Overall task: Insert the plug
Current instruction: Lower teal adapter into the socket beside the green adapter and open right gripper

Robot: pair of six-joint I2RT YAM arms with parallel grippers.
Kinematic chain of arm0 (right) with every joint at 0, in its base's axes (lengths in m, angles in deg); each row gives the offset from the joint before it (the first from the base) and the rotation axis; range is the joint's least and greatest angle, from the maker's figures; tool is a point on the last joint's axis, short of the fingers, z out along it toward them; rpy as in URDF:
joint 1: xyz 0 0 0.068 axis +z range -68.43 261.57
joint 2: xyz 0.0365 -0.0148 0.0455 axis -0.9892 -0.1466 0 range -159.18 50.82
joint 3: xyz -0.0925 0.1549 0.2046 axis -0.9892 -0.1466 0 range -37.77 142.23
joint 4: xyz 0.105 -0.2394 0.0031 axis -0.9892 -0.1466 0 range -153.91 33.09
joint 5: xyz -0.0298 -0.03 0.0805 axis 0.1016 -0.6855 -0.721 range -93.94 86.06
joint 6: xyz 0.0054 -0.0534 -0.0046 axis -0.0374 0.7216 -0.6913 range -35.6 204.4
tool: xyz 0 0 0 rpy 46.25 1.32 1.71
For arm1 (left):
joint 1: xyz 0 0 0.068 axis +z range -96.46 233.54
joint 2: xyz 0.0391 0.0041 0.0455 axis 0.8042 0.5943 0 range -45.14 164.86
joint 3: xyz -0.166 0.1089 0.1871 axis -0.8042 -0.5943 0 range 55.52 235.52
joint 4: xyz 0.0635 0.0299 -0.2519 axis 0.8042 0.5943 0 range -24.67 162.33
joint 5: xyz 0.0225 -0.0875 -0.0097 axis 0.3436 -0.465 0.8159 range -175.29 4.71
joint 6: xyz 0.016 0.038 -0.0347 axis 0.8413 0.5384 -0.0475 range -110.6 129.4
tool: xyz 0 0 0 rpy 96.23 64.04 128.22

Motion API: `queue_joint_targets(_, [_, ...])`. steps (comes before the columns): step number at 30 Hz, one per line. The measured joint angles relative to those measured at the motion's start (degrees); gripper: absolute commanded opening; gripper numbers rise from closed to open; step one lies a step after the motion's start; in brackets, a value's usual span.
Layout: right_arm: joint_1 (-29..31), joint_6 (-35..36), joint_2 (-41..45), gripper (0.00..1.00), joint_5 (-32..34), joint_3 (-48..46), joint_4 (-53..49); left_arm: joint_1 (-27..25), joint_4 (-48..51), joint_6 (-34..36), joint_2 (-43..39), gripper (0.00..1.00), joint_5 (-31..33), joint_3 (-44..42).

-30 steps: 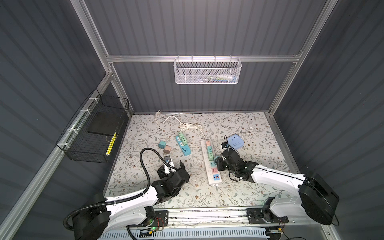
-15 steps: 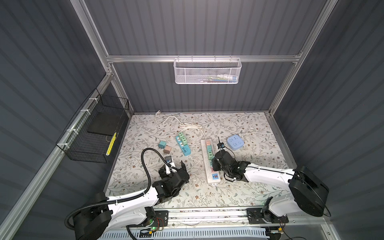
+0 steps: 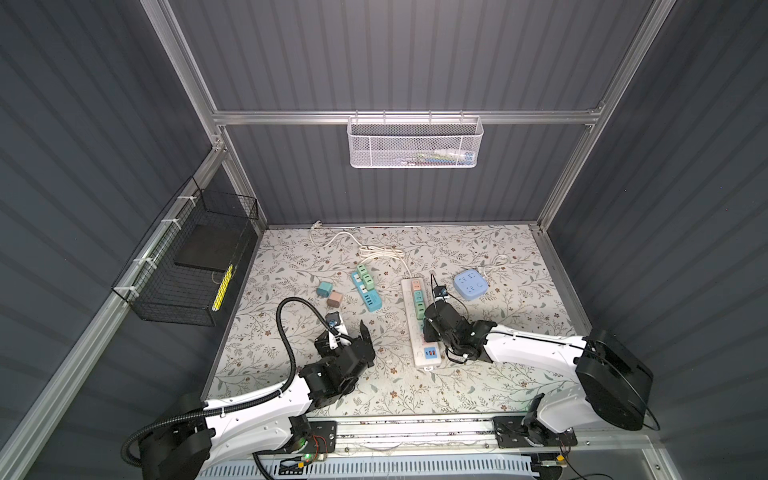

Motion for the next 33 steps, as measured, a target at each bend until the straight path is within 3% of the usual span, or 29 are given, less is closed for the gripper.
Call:
queue_joint_targets(12, [2.3,-2.1,-1.6,0.18,2.2,0.6,0.7,0.0,3.8,-2.1,-2.5,1.0,0.1,-1.0])
queue_joint_targets(21, [6.7,-3.1,-8.1,0.2,10.4,8.3,-7.7,0.0,6.6,-3.8,-5.2,1.0,1.1,-1.2])
queue_joint_targets(33, [8.3,-10.3,-11.7,0.21,14.0,10.5,-10.6,0.0,15.1,-10.1,-9.9,1.0,4.1,-1.2])
